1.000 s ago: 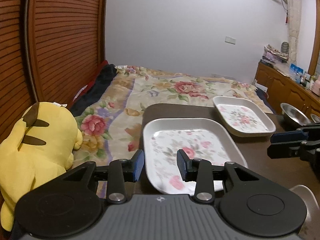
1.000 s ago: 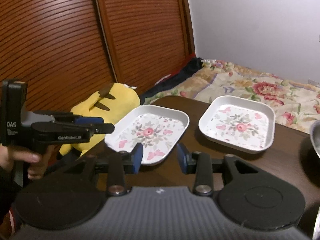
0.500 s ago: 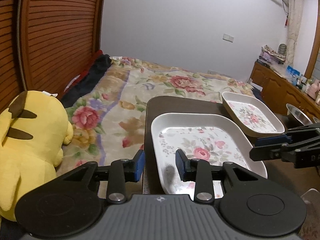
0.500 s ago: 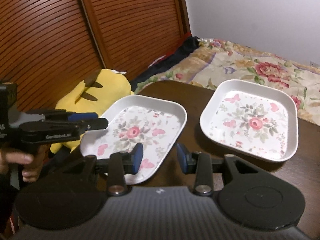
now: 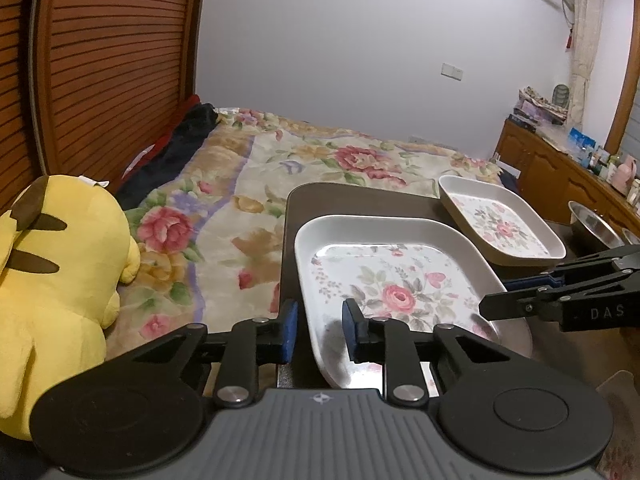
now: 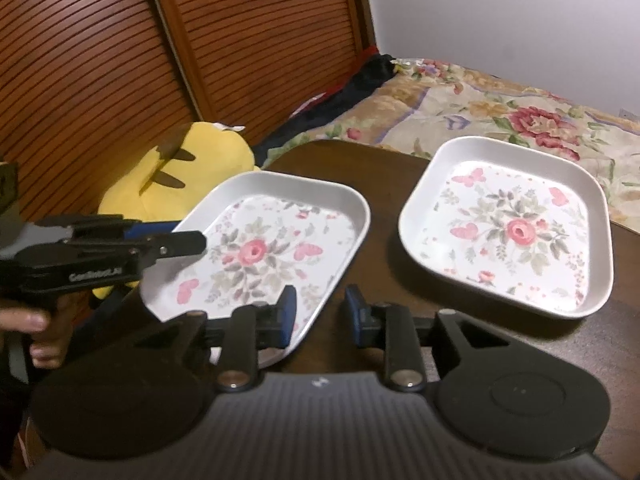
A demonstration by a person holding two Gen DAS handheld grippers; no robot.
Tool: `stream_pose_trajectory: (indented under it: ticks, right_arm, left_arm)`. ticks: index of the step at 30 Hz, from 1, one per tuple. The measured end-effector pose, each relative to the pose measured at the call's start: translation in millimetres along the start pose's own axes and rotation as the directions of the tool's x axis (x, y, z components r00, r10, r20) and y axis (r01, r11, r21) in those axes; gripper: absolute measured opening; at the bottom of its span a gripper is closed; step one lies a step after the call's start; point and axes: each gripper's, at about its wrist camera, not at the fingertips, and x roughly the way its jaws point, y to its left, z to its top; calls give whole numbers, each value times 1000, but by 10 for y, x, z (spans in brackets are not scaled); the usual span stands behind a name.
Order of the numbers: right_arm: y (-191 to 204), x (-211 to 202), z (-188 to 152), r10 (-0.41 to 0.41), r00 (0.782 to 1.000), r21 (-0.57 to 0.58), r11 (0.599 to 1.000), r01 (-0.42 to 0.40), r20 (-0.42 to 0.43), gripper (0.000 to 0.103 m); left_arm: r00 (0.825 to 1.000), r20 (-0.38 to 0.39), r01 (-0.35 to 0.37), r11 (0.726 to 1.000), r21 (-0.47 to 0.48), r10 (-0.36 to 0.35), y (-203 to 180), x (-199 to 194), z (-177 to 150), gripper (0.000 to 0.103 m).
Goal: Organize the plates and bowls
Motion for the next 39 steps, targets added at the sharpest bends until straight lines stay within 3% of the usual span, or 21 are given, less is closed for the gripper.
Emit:
stream_pose_trajectory:
  ticks: [10,23,39]
  right_arm:
    - [-50,-6,-16,15,1000,17,1000,-15,-7,16]
    - [-136,-101,-48,59,998,79,995,-59,0,14]
    - [-136,-760,-149,36,995,48,998,-41,96,13]
  left_arm:
    - [1000,-14,-4,1000,-2,4,-4,-2,-18,12]
    - [999,17,-34,999,39,33,-171,-199,75,11]
    - [998,63,-3,996,85,-3,-619,-646,28,11]
